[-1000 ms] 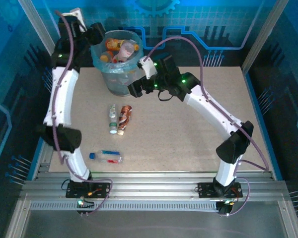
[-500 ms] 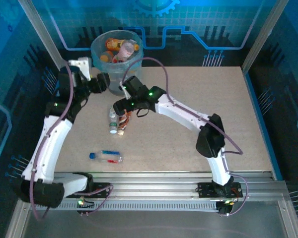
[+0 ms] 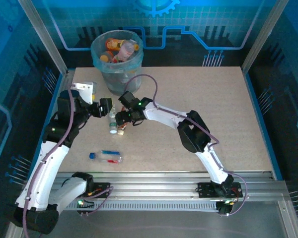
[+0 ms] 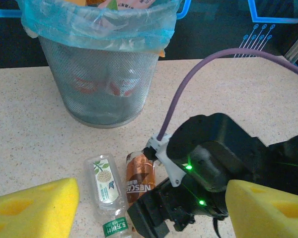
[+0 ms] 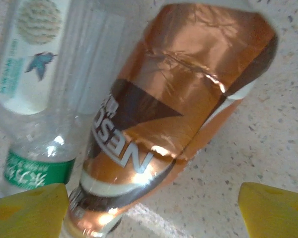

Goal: Put the plastic bottles in the bin

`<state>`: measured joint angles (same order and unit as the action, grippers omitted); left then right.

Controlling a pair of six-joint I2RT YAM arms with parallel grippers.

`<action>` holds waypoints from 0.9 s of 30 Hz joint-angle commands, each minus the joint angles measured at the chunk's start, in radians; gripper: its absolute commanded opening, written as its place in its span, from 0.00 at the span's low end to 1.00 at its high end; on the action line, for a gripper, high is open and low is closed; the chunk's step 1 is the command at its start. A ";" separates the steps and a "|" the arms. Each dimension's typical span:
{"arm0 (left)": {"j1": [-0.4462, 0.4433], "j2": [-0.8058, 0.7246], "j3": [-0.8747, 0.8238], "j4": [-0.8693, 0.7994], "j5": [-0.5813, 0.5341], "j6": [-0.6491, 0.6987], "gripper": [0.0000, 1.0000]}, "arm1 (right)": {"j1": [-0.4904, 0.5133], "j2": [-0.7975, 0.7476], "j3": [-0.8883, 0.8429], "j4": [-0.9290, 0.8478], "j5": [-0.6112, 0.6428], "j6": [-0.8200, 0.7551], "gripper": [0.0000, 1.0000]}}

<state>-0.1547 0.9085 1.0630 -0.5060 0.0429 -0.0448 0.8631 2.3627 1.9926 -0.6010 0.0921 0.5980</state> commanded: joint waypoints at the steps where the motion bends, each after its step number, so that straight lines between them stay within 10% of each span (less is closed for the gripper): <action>1: -0.005 -0.015 -0.011 -0.006 0.023 0.021 0.79 | -0.003 0.043 0.048 -0.013 -0.008 0.042 0.88; 27: -0.004 0.056 0.113 -0.041 0.034 -0.186 0.82 | -0.037 -0.290 -0.359 0.192 -0.037 -0.061 0.45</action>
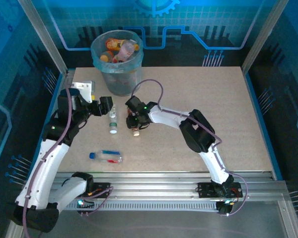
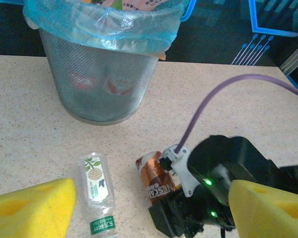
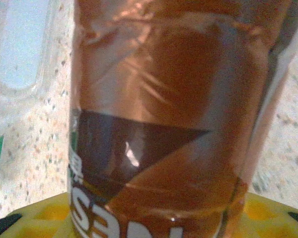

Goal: Put the plastic bottles in the bin

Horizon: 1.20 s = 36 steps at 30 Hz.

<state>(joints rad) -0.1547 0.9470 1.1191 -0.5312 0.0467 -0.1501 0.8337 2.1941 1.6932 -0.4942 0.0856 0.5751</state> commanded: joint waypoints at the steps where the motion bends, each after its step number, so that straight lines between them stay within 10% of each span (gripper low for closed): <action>1: -0.004 0.030 0.069 -0.019 0.039 -0.103 0.84 | -0.006 -0.162 -0.101 0.117 -0.040 -0.050 0.45; 16: -0.007 0.187 0.087 0.152 0.430 -0.334 0.85 | 0.023 -0.574 -0.414 0.514 -0.317 -0.265 0.43; 36: -0.055 0.199 0.098 0.097 0.450 -0.310 0.56 | 0.045 -0.647 -0.454 0.593 -0.294 -0.258 0.51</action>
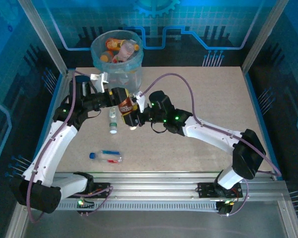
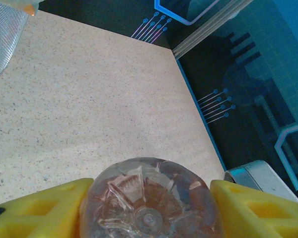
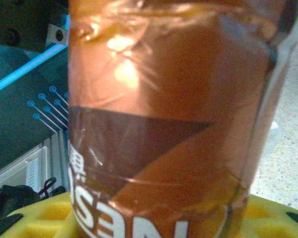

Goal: Put the plastic bottles in the bin

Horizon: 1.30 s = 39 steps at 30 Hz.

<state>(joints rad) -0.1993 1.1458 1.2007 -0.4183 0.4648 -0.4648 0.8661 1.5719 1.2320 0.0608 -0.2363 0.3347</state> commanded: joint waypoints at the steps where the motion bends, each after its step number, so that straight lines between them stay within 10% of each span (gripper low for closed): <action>1: -0.010 -0.001 0.021 -0.017 0.030 0.003 0.55 | 0.013 -0.023 0.007 0.039 0.030 -0.019 0.51; 13: -0.004 0.017 0.229 -0.066 -0.257 0.091 0.53 | -0.002 -0.037 0.078 -0.047 0.194 -0.059 0.95; 28: 0.038 0.359 0.667 0.104 -0.680 0.341 0.51 | -0.137 -0.095 0.129 -0.205 0.301 -0.004 0.99; 39: 0.058 0.680 0.902 0.355 -0.706 0.404 0.50 | -0.177 -0.070 0.212 -0.271 0.273 -0.025 0.99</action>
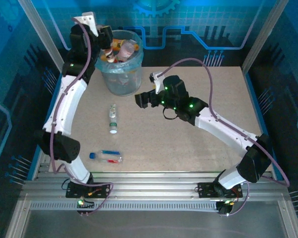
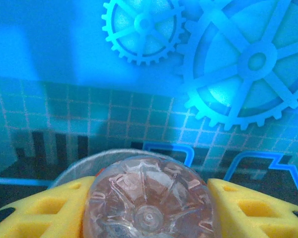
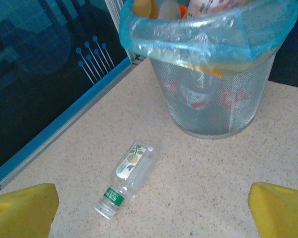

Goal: Put the plastic bottles in the bin

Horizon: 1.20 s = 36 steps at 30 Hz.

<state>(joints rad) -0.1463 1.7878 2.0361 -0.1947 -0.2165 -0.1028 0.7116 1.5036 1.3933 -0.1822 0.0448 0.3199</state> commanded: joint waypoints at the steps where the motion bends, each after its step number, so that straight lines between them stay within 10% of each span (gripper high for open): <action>1: 0.005 0.063 0.081 0.148 -0.026 0.056 0.50 | -0.027 0.003 0.063 -0.036 -0.012 -0.012 0.99; 18: 0.014 0.320 0.226 0.204 -0.123 0.233 0.51 | -0.075 0.032 0.124 -0.130 -0.055 -0.029 0.99; 25: 0.014 0.287 0.186 0.187 -0.092 0.220 0.84 | -0.077 0.045 0.130 -0.129 -0.065 -0.013 0.99; 36: 0.014 0.296 0.221 0.059 -0.057 0.162 0.70 | -0.077 0.053 0.123 -0.123 -0.079 0.018 0.99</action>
<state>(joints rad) -0.1402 2.1178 2.2246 -0.0734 -0.2909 0.0856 0.6464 1.5452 1.5009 -0.2993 -0.0158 0.3210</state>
